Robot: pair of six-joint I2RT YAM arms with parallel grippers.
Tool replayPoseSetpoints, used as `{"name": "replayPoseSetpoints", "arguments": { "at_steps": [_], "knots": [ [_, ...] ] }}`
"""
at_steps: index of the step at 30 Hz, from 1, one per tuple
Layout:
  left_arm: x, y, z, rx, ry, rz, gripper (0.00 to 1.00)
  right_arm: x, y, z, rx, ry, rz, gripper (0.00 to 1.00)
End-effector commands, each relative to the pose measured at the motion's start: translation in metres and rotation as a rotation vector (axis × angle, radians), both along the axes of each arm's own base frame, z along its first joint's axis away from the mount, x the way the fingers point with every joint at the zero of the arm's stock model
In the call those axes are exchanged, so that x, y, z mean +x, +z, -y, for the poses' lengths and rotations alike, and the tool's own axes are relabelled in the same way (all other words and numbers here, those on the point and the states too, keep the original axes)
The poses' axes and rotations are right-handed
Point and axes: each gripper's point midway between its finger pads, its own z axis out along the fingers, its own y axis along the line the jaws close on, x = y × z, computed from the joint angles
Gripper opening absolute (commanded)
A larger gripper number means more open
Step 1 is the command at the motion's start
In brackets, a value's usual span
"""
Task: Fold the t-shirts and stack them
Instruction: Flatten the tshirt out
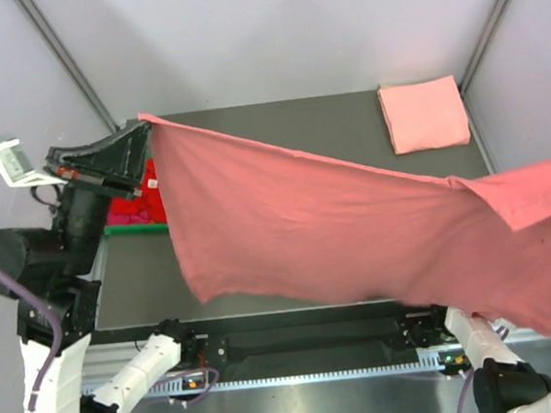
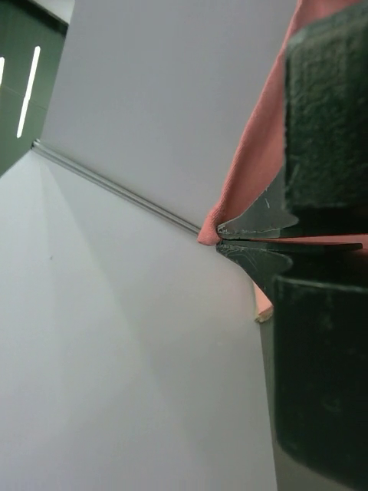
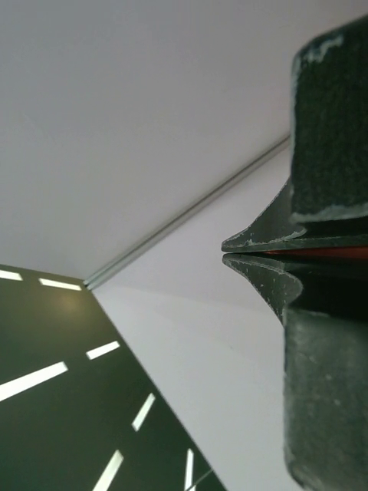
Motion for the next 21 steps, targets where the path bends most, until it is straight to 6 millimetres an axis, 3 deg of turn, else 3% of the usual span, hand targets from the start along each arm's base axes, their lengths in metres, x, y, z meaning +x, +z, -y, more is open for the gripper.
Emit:
{"name": "replayPoseSetpoints", "arguments": {
  "at_steps": [1, 3, 4, 6, 7, 8, 9, 10, 13, 14, 15, 16, 17, 18, 19, 20, 21],
  "knots": [
    [0.05, -0.033, 0.007, 0.049, 0.076, -0.101, 0.0, 0.116, -0.014, 0.015, -0.052, 0.023, -0.214, 0.0],
    [0.081, -0.059, 0.01, 0.083, 0.134, -0.166, 0.0, 0.159, -0.024, 0.014, -0.106, 0.054, -0.291, 0.0],
    [0.105, -0.081, 0.015, 0.117, 0.159, -0.227, 0.0, 0.203, -0.038, 0.012, -0.135, 0.1, -0.362, 0.0],
    [0.133, -0.104, 0.013, 0.152, 0.233, -0.278, 0.0, 0.25, -0.061, 0.012, -0.162, 0.142, -0.442, 0.0],
    [0.152, -0.121, 0.018, 0.178, 0.251, -0.312, 0.0, 0.293, -0.087, 0.011, -0.174, 0.188, -0.498, 0.0],
    [0.166, -0.138, 0.018, 0.208, 0.28, -0.337, 0.0, 0.313, -0.103, 0.011, -0.178, 0.207, -0.527, 0.0],
    [0.179, -0.144, 0.017, 0.209, 0.31, -0.339, 0.0, 0.332, -0.118, 0.012, -0.179, 0.226, -0.55, 0.0],
    [0.203, -0.17, 0.019, 0.243, 0.331, -0.397, 0.0, 0.364, -0.148, 0.013, -0.177, 0.257, -0.594, 0.0],
    [0.256, -0.226, 0.023, 0.288, 0.318, -0.512, 0.0, 0.421, -0.202, 0.012, -0.182, 0.323, -0.666, 0.0],
    [0.278, -0.261, 0.028, 0.313, 0.299, -0.574, 0.0, 0.441, -0.225, 0.013, -0.174, 0.34, -0.7, 0.0],
    [0.281, -0.253, 0.026, 0.294, 0.292, -0.543, 0.0, 0.445, -0.226, 0.01, -0.182, 0.355, -0.683, 0.0],
    [0.304, -0.279, 0.026, 0.301, 0.289, -0.575, 0.0, 0.466, -0.25, 0.007, -0.186, 0.393, -0.695, 0.0],
    [0.314, -0.29, 0.026, 0.305, 0.281, -0.579, 0.0, 0.475, -0.257, 0.005, -0.187, 0.415, -0.684, 0.0],
    [0.333, -0.32, 0.026, 0.321, 0.279, -0.622, 0.0, 0.494, -0.283, 0.007, -0.171, 0.426, -0.722, 0.0],
    [0.347, -0.318, 0.02, 0.302, 0.289, -0.592, 0.0, 0.504, -0.29, -0.001, -0.187, 0.475, -0.717, 0.0],
    [0.356, -0.326, 0.027, 0.311, 0.24, -0.585, 0.0, 0.513, -0.299, -0.002, -0.173, 0.49, -0.724, 0.0],
    [0.371, -0.356, 0.03, 0.329, 0.222, -0.627, 0.0, 0.528, -0.324, 0.0, -0.149, 0.503, -0.757, 0.0]
  ]
}}
